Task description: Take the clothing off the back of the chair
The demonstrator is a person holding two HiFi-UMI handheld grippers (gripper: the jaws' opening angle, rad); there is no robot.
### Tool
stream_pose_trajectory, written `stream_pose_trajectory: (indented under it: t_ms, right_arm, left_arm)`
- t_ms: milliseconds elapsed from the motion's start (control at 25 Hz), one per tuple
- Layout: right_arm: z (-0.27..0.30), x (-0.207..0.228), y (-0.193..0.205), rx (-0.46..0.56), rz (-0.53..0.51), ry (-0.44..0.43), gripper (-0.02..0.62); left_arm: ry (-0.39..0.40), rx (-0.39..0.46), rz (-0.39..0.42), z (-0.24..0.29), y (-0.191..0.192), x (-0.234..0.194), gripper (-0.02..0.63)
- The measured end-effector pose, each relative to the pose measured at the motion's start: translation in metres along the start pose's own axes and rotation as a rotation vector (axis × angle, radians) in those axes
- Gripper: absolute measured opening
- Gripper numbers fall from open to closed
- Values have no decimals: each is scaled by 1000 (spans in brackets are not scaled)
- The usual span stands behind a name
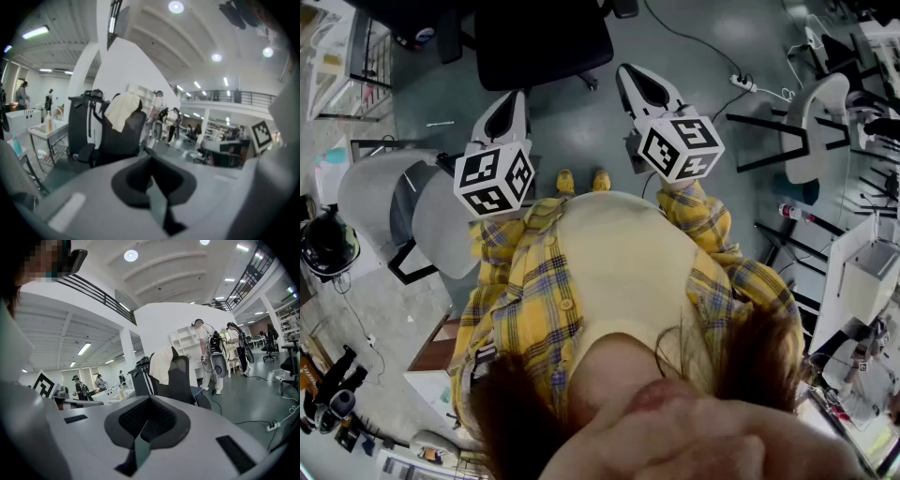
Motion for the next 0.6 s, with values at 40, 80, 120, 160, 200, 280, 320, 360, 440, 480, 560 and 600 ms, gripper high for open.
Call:
stream_pose_trajectory:
  t_ms: [40, 80, 120, 160, 200, 280, 320, 360, 440, 480, 560, 600]
  right_arm:
    - [0, 0, 0, -1, -1, 1, 14]
    - [-1, 1, 1, -3, -2, 1, 14]
    - [-1, 2, 1, -3, -2, 2, 14]
    - [-1, 3, 1, -3, 1, 2, 14]
    - [-1, 4, 2, -2, 7, 1, 14]
    - [-1, 8, 2, 8, 29, -6, 14]
    - [-1, 10, 2, 14, 45, -12, 14]
    - [-1, 12, 2, 18, 59, -18, 14]
    - [-1, 17, 3, 19, 73, -26, 14]
    - [0, 19, 3, 17, 75, -29, 14]
    - [1, 23, 4, 12, 78, -37, 14]
    - [1, 26, 3, 10, 79, -40, 14]
  left_arm:
    - [0, 0, 0, 0, 0, 1, 5]
    - [0, 0, 0, 0, 0, 1, 5]
    - [0, 0, 0, 0, 0, 2, 5]
    - [-1, 0, 0, 1, 0, 2, 5]
    - [-2, 0, 0, 1, 0, 3, 5]
    - [-6, 0, 1, 2, -1, 4, 5]
    - [-9, 0, 2, 3, -1, 4, 5]
    - [-12, 0, 3, 4, -2, 5, 5]
    - [-17, 1, 3, 6, -2, 7, 5]
    - [-19, 0, 2, 8, -2, 9, 5]
    - [-22, -2, 0, 12, -4, 11, 5]
    - [-24, -3, 1, 13, -5, 12, 5]
Point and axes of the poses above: the fingertips, and each gripper's own axes: z forward along the fingers, x to its right, y out of its underside, the point moved 6 cm from there along -z, backward along the fingers, and after that the axes turned 12 degrees about -x, right-handed, at the moved point
